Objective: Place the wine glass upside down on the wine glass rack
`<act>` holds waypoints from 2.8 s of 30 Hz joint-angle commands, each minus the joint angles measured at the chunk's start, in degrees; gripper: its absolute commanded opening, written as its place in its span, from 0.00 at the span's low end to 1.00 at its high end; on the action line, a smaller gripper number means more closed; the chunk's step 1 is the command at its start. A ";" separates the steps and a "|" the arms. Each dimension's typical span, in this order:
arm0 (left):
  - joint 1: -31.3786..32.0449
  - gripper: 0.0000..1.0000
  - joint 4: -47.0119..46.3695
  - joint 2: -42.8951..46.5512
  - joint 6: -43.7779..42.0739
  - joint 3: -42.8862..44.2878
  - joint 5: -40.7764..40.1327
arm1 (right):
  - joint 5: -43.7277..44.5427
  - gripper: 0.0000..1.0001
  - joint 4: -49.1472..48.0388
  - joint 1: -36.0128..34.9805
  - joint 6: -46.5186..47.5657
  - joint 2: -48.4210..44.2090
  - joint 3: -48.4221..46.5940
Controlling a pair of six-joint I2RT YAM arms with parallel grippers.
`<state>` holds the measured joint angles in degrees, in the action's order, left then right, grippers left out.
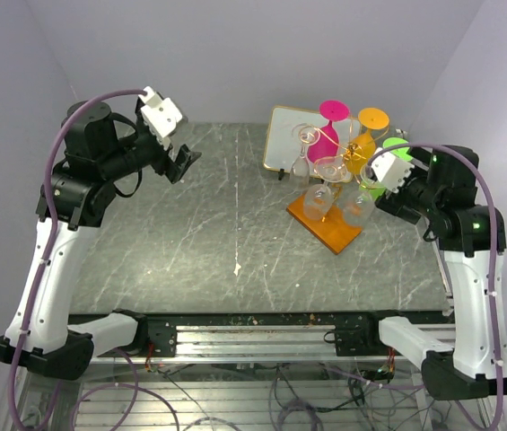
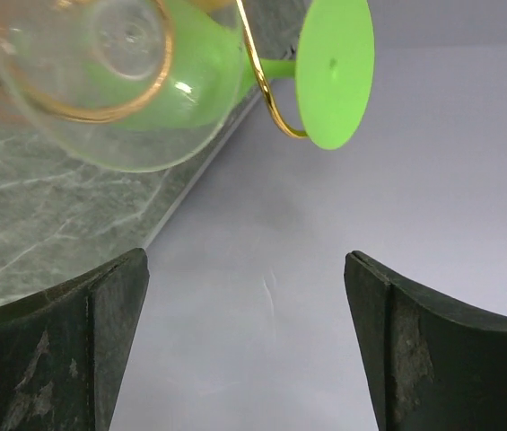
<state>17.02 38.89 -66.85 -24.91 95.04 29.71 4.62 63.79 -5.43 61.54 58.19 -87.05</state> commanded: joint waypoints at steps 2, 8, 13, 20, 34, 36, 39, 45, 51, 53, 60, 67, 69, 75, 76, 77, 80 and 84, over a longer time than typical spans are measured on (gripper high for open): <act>-0.40 0.91 -3.02 1.29 0.85 -2.27 -10.39 | 8.10 0.91 -6.40 1.40 -4.50 1.02 1.71; -0.50 0.92 -5.06 1.34 3.42 -4.16 -19.79 | 10.10 0.97 -10.13 2.41 -8.44 3.34 -2.80; -1.29 0.96 -5.45 -0.64 9.85 -3.12 -26.65 | 10.30 0.99 -14.29 3.52 -13.45 4.78 -5.81; -4.75 1.00 -9.34 -0.83 19.62 -5.68 -28.32 | 8.48 1.00 -23.05 4.27 -25.65 4.66 -3.74; -11.93 1.00 -19.72 3.33 25.47 -14.11 -23.44 | -4.81 1.00 -31.71 8.02 -40.70 5.48 -3.55; -12.25 1.00 -20.81 4.01 24.95 -15.13 -22.56 | -5.74 1.00 -31.92 8.38 -40.64 5.05 -2.80; -12.92 1.00 -21.37 4.12 23.91 -15.58 -20.65 | -6.49 1.00 -32.54 8.85 -40.86 4.55 -1.94; -14.10 1.00 -22.49 5.08 24.30 -17.06 -20.03 | -6.62 1.00 -35.49 9.83 -45.30 3.84 0.81; -14.37 1.00 -21.93 5.47 23.05 -18.20 -18.30 | -7.83 1.00 -36.59 12.05 -49.31 2.66 2.62; -14.37 1.00 -21.49 5.51 22.83 -18.39 -18.69 | -8.38 1.00 -35.76 12.49 -49.17 2.03 2.50; -14.36 1.00 -21.96 6.40 21.56 -20.25 -17.54 | -6.31 1.00 -34.83 12.82 -47.63 0.44 2.80; -14.59 0.99 -22.13 7.43 21.46 -21.24 -17.75 | -3.04 1.00 -35.31 12.86 -48.81 -3.36 6.70; -14.56 0.98 -21.48 7.54 20.87 -20.80 -17.61 | -2.63 1.00 -35.32 12.81 -48.79 -4.76 8.25; -14.59 0.99 -19.09 9.34 19.91 -19.20 -19.50 | -3.25 1.00 -33.98 12.99 -48.08 -7.81 10.32; -14.59 0.99 -18.63 9.67 19.79 -18.93 -19.63 | -3.11 1.00 -33.88 12.99 -48.08 -8.15 10.32; -14.62 0.99 -18.38 9.93 19.68 -18.65 -19.62 | -2.79 1.00 -33.76 12.99 -48.21 -8.43 10.32; -14.62 0.99 -17.86 10.24 19.63 -18.37 -19.36 | -2.09 1.00 -33.76 13.00 -48.53 -9.75 10.73; -14.64 0.99 -16.45 11.46 19.58 -17.97 -19.22 | -0.41 1.00 -33.09 12.91 -48.68 -10.77 10.73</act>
<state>3.01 21.12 -56.88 -4.56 75.09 10.55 1.83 30.39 7.09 13.50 48.47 -76.71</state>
